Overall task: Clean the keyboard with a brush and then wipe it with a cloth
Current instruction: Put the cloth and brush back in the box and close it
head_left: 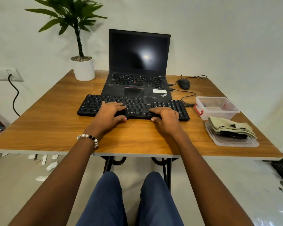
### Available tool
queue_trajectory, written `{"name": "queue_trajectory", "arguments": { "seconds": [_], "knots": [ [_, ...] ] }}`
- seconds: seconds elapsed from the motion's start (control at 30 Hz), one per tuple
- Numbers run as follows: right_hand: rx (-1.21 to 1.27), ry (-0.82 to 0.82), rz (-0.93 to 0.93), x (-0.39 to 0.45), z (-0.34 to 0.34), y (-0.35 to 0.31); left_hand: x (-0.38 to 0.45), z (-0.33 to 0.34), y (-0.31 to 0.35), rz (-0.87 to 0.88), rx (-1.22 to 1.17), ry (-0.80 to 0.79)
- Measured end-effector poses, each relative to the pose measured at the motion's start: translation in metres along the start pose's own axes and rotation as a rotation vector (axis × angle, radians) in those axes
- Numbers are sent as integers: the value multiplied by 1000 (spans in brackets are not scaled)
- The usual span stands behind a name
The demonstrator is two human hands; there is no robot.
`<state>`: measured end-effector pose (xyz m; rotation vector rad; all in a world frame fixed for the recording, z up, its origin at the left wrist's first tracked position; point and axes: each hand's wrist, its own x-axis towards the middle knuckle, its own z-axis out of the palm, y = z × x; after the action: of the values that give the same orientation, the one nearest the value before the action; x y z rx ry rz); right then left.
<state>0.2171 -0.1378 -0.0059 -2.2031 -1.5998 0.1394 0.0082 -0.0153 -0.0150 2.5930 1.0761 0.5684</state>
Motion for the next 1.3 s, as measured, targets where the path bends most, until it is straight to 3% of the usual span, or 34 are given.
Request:
{"name": "queue_trajectory", "arguments": {
  "seconds": [0.17, 0.27, 0.37, 0.5, 0.7, 0.9, 1.13, 1.3],
  "knots": [
    [233, 169, 60, -18, -40, 13, 11, 8, 72, 26, -310, 134],
    [317, 401, 131, -33, -68, 40, 18, 24, 129, 13, -572, 140],
    [406, 551, 253, -51, -90, 75, 24, 44, 179, -38, -820, 37],
    [360, 622, 426, -76, -115, 124, 32, 73, 231, -172, -995, -108],
    [303, 553, 743, -106, -132, 174, 50, 109, 267, -343, -965, -170],
    [383, 370, 798, -110, -135, 182, 57, 121, 285, -428, -975, -276],
    [675, 488, 865, -98, -143, 195, 71, 120, 287, -505, -1094, -324],
    [940, 570, 750, -75, -166, 192, 91, 96, 292, -480, -1192, -308]
  ]
}}
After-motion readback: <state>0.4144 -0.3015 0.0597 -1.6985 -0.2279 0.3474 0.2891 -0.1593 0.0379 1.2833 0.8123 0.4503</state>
